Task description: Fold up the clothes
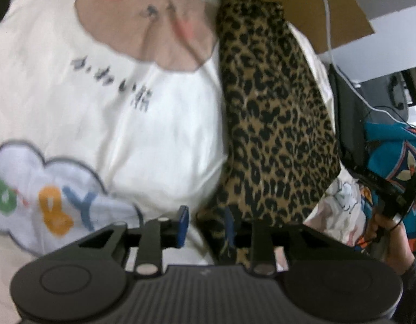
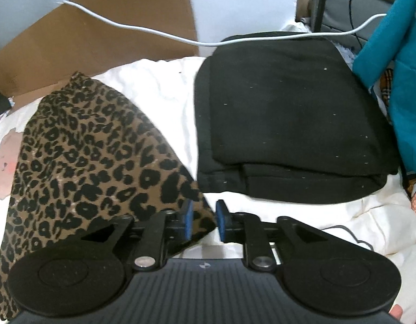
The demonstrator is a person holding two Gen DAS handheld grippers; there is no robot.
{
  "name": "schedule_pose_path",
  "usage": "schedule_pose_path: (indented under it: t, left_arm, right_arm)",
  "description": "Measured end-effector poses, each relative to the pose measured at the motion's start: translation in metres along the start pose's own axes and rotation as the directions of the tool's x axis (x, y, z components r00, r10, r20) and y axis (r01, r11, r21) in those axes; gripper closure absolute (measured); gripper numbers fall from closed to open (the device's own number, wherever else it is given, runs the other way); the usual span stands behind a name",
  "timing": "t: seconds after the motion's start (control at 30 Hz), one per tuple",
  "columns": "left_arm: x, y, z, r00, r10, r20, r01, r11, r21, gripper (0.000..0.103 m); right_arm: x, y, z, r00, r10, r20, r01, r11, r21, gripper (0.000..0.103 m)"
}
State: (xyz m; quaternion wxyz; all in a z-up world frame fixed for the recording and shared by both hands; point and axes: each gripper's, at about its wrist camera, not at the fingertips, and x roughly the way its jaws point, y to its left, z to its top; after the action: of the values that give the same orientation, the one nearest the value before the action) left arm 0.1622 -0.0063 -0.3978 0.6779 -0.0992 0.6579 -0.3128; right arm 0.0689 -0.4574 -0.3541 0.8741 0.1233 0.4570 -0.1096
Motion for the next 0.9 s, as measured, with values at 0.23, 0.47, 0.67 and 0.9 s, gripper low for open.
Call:
schedule_pose_path:
  t: [0.23,0.47,0.67,0.9]
  left_arm:
    - [0.019,0.007,0.004,0.999,-0.040,-0.002,0.040,0.999,0.004,0.066]
    - [0.030,0.010,-0.007,0.996,-0.093,-0.008,0.094,0.994,0.050,0.060]
    - [0.027,0.007,-0.013,0.993,-0.120,0.000,0.119,0.989,0.083,0.058]
    - [0.014,0.012,-0.016,0.973,-0.229,-0.018,0.230,0.971,0.057,0.069]
  right_arm:
    - [-0.001,0.008,-0.003,1.000,0.030,0.005,-0.030,0.999,-0.012,0.065]
    - [0.003,0.010,-0.003,0.999,0.044,-0.006,-0.044,0.999,-0.006,0.064]
    - [0.003,0.006,-0.004,0.999,0.049,-0.008,-0.049,0.999,0.006,0.064]
    - [0.001,0.004,-0.011,0.998,0.058,-0.010,-0.058,0.998,0.022,0.064]
